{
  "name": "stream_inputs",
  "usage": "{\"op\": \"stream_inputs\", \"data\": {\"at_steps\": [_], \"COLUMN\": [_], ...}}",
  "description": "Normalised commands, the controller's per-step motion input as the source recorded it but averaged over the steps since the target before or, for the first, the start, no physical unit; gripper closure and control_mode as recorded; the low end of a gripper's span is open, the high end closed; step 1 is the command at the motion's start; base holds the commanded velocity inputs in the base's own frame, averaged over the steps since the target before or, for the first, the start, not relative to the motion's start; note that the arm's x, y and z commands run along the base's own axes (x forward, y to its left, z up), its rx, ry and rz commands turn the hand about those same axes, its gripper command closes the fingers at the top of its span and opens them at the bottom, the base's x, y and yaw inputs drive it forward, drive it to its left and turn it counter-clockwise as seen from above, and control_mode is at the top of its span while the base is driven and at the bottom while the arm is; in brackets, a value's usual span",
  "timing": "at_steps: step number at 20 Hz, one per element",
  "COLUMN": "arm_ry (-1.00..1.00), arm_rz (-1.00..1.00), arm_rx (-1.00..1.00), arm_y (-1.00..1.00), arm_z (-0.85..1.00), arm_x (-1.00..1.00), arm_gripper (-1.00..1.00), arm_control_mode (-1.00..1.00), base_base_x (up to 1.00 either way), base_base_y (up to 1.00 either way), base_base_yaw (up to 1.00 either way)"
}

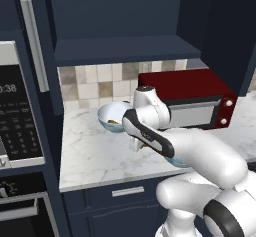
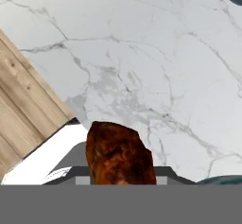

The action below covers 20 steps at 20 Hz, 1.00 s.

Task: Pick both bowls and place them on the counter. Then place the chicken drumstick in one bowl and place the bread in the other bowl.

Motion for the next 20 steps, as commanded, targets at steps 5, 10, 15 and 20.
{"op": "stream_inputs", "data": {"at_steps": [5,10,15,20], "arm_ry": [-0.05,-0.08,-0.12,-0.10], "arm_rz": [0.00,0.00,0.00,-0.06], "arm_rx": [0.00,0.00,0.01,0.06], "arm_y": [-0.23,-0.60,-0.77,-0.65], "arm_z": [0.47,0.23,0.00,-0.11], "arm_x": [-0.23,-0.20,-0.09,-0.01], "arm_gripper": [1.00,1.00,1.00,1.00], "arm_control_mode": [-1.00,-1.00,-1.00,-1.00], "base_base_x": [0.00,0.00,0.00,0.00], "base_base_y": [0.00,0.00,0.00,0.00], "base_base_yaw": [0.00,0.00,0.00,0.00]}}
